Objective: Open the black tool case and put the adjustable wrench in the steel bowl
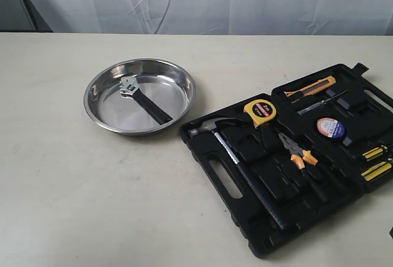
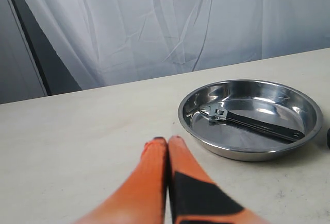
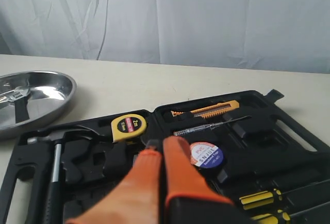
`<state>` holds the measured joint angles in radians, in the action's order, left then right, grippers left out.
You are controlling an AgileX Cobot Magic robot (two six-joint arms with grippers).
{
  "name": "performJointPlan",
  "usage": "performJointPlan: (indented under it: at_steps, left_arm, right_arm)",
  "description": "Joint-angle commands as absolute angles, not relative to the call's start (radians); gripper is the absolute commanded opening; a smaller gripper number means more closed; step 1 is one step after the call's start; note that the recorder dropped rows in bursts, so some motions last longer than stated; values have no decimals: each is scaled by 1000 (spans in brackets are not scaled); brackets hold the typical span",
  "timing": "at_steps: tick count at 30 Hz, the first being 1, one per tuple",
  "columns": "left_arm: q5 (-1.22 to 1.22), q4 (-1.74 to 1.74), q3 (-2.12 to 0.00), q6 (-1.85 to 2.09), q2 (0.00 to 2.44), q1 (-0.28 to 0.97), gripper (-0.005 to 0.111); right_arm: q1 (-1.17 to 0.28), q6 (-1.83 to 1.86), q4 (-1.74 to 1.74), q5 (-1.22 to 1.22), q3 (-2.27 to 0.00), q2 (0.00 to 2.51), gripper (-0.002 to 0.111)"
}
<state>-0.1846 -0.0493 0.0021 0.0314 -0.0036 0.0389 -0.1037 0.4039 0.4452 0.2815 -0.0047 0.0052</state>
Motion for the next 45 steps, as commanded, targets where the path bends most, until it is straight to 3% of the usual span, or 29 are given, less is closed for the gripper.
performJointPlan:
  at_steps: [1,45]
  left_arm:
    - [-179,-47,0,30,0,43,0]
    - [-179,-47,0,30,0,43,0]
  right_arm:
    - [-101,406,432,287,0,0,-1]
    - [-101,406,432,278,0,0,-1]
